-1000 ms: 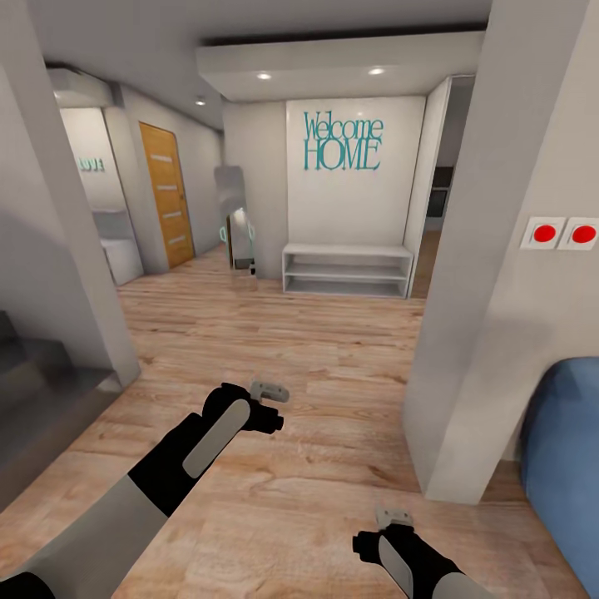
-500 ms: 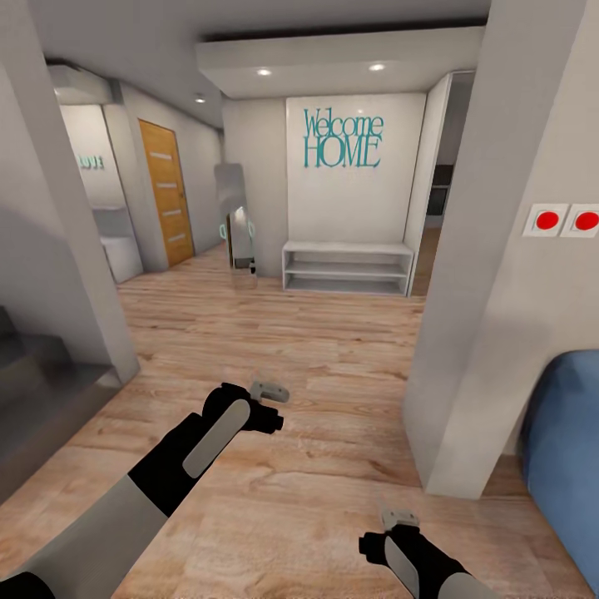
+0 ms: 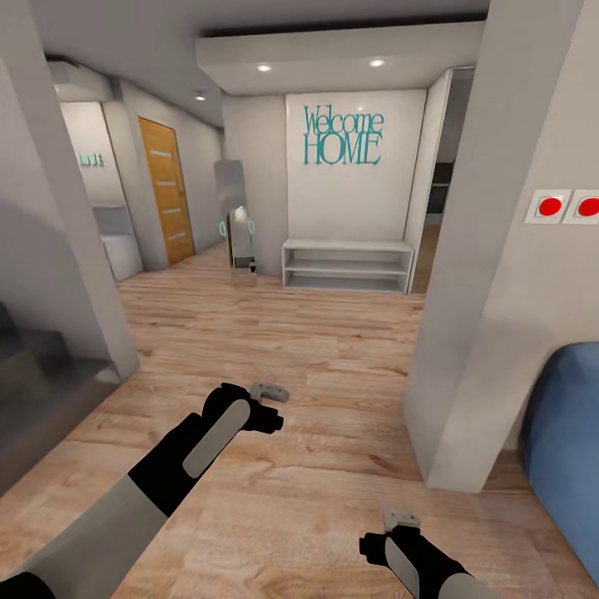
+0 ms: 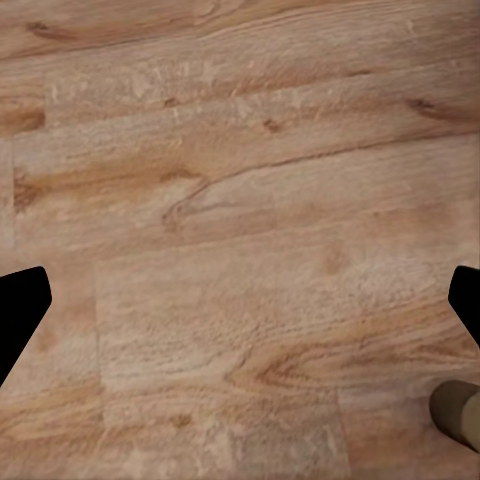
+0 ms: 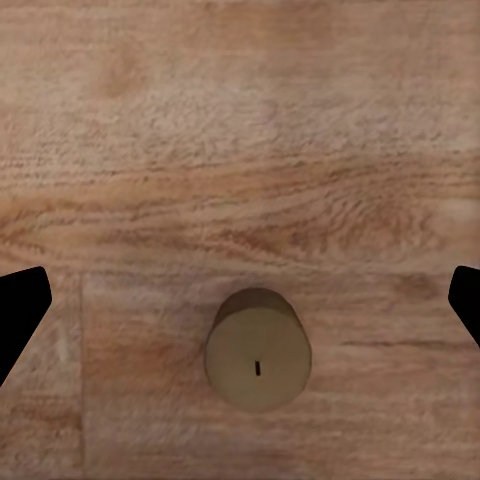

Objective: Place each of the two pumpkins and all three candles from the living room inside a cabinet in the living room (use any cabinet), then make sure every cabinet is closed, and position the cauldron so it is next to a table in the living room.

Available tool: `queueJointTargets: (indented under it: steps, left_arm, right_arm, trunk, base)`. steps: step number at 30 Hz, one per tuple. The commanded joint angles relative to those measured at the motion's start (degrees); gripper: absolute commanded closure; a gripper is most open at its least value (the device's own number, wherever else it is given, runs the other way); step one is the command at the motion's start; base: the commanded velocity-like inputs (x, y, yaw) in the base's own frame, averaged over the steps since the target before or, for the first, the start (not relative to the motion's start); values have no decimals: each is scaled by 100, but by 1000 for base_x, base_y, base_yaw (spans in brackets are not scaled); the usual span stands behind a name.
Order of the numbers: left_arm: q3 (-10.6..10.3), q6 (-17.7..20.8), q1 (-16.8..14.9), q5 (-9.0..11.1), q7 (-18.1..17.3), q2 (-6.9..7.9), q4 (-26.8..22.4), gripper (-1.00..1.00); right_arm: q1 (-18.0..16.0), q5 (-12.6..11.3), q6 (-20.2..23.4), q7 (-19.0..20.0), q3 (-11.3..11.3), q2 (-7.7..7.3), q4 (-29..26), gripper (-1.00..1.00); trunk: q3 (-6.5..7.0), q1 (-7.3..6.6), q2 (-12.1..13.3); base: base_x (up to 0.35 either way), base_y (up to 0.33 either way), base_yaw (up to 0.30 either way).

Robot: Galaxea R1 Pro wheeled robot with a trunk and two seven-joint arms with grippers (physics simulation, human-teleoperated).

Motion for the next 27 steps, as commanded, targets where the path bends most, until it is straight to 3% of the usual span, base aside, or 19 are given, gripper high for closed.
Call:
queueJointTargets:
  steps: [1,27]
  left_arm:
    - [-15,4,-7,57,59,5,-5,-100]
    - [-18,4,-7,58,59,11,-2,-100]
  right_arm:
    - [-2,-59,20,-43,50,-3,-18,-100]
    - [-2,-60,-183,-18,66,-1,-20,-100]
  trunk:
    - [-24,22,-44]
    - [-491,593,-1087]
  base:
    - [0,0,0]
    - [0,0,0]
